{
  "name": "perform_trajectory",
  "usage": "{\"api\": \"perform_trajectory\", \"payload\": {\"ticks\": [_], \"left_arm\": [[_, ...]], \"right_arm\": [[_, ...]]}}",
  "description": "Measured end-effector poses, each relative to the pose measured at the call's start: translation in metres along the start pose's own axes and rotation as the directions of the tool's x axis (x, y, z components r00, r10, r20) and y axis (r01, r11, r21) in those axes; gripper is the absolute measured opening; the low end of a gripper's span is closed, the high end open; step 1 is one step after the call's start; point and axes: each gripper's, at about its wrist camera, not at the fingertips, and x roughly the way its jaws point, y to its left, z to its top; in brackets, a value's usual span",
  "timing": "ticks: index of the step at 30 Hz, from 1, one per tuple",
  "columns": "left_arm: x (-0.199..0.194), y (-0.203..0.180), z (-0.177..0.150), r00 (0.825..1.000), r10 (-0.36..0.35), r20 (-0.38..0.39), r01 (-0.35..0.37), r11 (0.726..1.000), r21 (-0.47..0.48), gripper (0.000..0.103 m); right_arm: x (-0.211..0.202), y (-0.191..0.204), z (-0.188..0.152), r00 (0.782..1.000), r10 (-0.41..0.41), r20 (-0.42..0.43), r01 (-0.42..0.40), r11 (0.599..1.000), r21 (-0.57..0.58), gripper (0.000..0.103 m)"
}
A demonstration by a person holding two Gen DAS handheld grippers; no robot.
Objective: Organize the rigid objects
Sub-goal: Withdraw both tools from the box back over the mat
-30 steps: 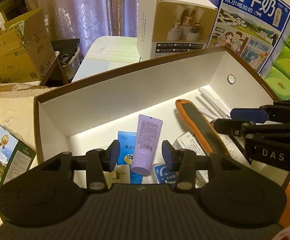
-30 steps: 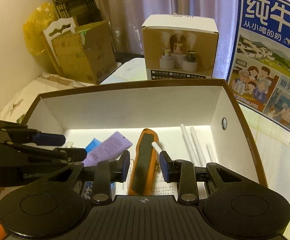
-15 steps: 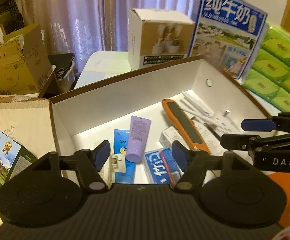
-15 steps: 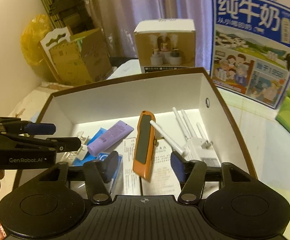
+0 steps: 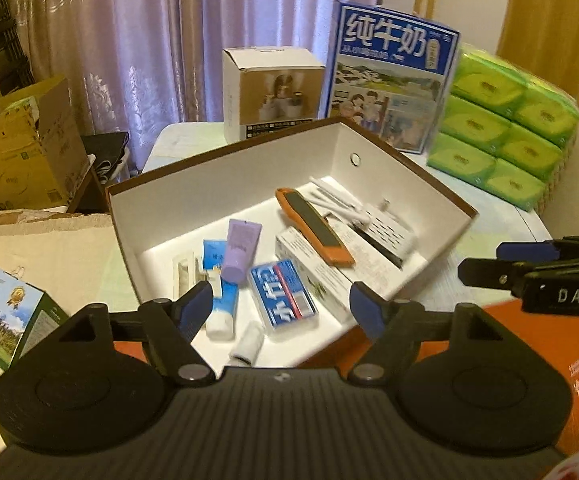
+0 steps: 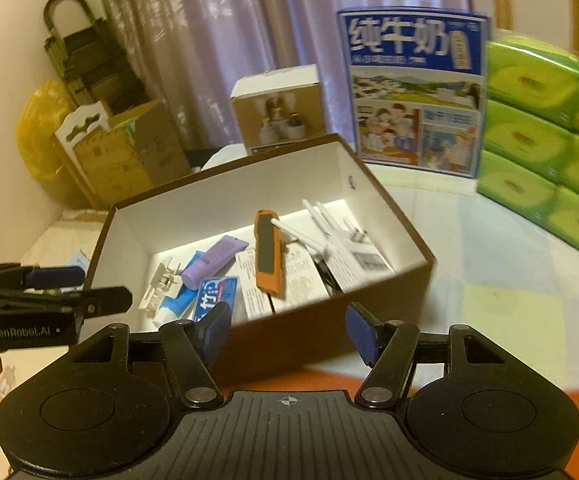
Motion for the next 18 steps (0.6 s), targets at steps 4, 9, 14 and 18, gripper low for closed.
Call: {"api": "perform_trajectory", "payload": {"ticks": [4,9,14,18], "left_arm": [[-0.023,-0.015,-0.017,1.0,-0.008,-0.017,0.008,1.0,-0.003,0.072],[-0.051,-0.038,-0.042,1.0,0.015,-0.012,-0.015,1.0,-0.013,0.072],[-0.075,-0.064,-0.067,0.999,0.038,-0.022,-0.039,0.998,-0.043,0.071],[-0.093,-0.088,-0.089,0.998,0.054,-0.028,-0.055,0.997,-0.049,0.071]], "right_arm": [[-0.027,-0.004,-0.017,1.0,-0.007,0.01,0.007,1.0,0.023,0.061],[-0.059,-0.007,-0.039,1.0,-0.012,0.016,0.012,1.0,0.019,0.061],[-0.09,-0.014,-0.062,1.0,0.008,0.004,-0.008,1.0,0.004,0.062],[-0.115,-0.022,-0.082,1.0,0.014,-0.005,-0.014,1.0,-0.01,0.063]]}}
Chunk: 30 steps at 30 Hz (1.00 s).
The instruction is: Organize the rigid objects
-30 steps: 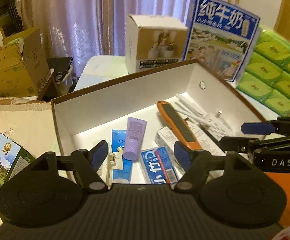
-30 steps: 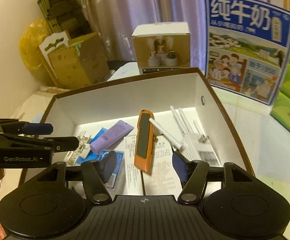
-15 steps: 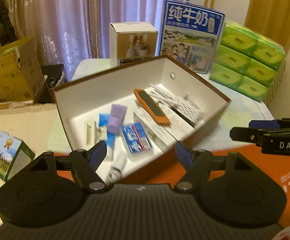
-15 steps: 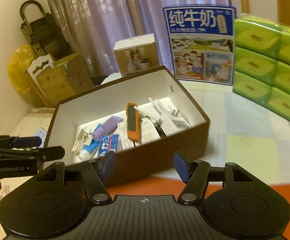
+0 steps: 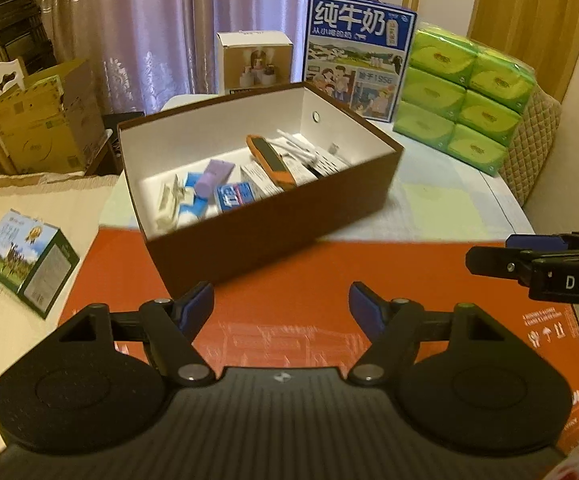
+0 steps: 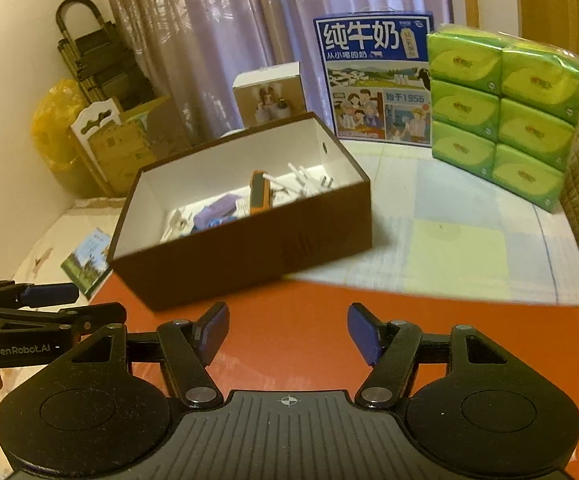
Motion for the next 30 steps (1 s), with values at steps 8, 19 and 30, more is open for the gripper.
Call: {"api": "perform_trajectory", "payload": {"ticks": [8,19,30], "left_arm": [[-0.033,-0.042,-0.039,1.0,0.013,-0.009,-0.013,1.0,-0.021,0.071],[-0.071,-0.086,-0.089,1.0,0.014,-0.022,-0.014,1.0,-0.02,0.071],[-0.096,-0.109,-0.118,1.0,0.004,-0.019,-0.004,1.0,-0.02,0.07]], "right_arm": [[-0.047,-0.02,-0.043,1.0,0.015,-0.02,-0.015,1.0,-0.002,0.065],[-0.096,-0.032,-0.094,0.997,0.034,-0.074,-0.035,0.999,-0.003,0.066],[-0.125,-0.036,-0.123,0.996,0.035,-0.087,-0.035,0.999,0.002,0.067]]}}
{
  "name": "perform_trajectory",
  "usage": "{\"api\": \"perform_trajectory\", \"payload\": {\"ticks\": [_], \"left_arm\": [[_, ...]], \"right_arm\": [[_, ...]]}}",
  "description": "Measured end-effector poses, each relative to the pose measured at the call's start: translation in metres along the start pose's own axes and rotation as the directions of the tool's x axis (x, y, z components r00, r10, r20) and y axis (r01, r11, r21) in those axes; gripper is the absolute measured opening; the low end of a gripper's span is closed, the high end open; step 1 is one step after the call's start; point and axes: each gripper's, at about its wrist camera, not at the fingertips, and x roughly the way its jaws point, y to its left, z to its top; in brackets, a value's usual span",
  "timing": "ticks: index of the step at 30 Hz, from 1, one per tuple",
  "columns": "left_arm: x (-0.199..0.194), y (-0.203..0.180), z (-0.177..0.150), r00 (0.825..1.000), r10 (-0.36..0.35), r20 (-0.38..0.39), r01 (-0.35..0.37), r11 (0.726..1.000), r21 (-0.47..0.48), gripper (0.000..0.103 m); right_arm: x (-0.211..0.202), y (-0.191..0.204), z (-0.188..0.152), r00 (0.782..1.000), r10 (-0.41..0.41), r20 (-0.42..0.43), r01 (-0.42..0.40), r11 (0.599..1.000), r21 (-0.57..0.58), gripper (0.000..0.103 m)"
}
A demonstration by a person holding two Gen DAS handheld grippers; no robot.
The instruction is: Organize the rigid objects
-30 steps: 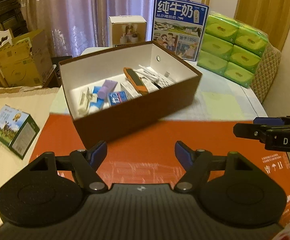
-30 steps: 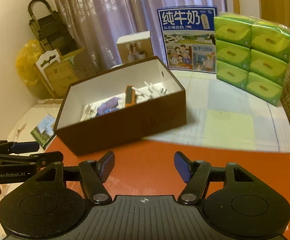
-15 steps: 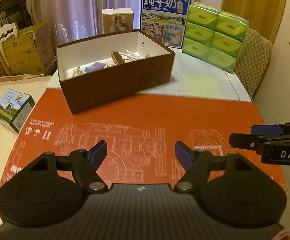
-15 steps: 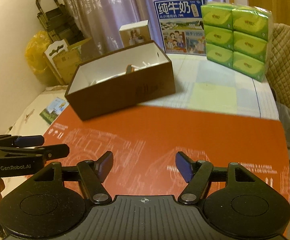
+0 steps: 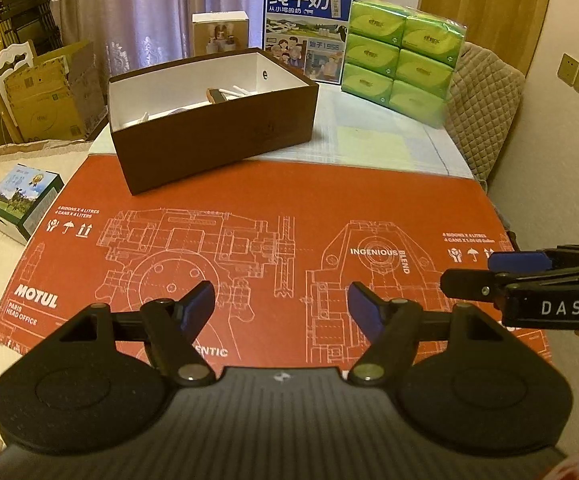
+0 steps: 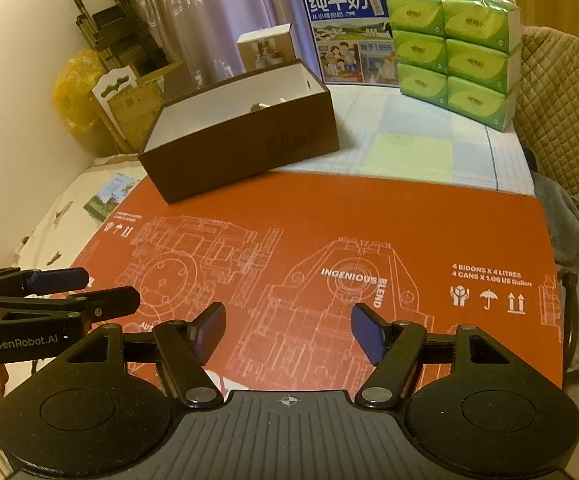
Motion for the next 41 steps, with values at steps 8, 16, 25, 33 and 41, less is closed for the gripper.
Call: {"api": "perform_trajectory", "payload": {"ticks": [8,16,25,33,41], "left_arm": [[-0.007,-0.005,-0.008,1.0,0.008,0.003,-0.008,1.0,-0.014,0.07],[-0.007,-0.012,-0.012,1.0,0.005,0.001,-0.005,1.0,-0.018,0.07],[-0.006,-0.02,-0.015,1.0,0.0,-0.001,0.0,1.0,-0.016,0.07],[-0.006,-0.022,-0.015,1.0,0.001,0.001,-0.001,1.0,-0.014,0.07],[-0.005,-0.024,-0.012,1.0,0.01,-0.007,-0.01,1.0,-0.021,0.069]], "right_arm": [[-0.006,-0.001,-0.007,1.0,0.01,0.0,-0.01,1.0,-0.008,0.067],[-0.007,-0.003,-0.013,1.0,0.014,-0.006,-0.014,1.0,-0.011,0.067],[-0.01,-0.009,-0.019,1.0,0.013,-0.012,-0.013,1.0,-0.002,0.067],[-0.013,-0.014,-0.019,1.0,0.013,-0.01,-0.013,1.0,0.0,0.067],[-0.013,-0.014,-0.019,1.0,0.018,-0.012,-0.018,1.0,0.0,0.067]]}}
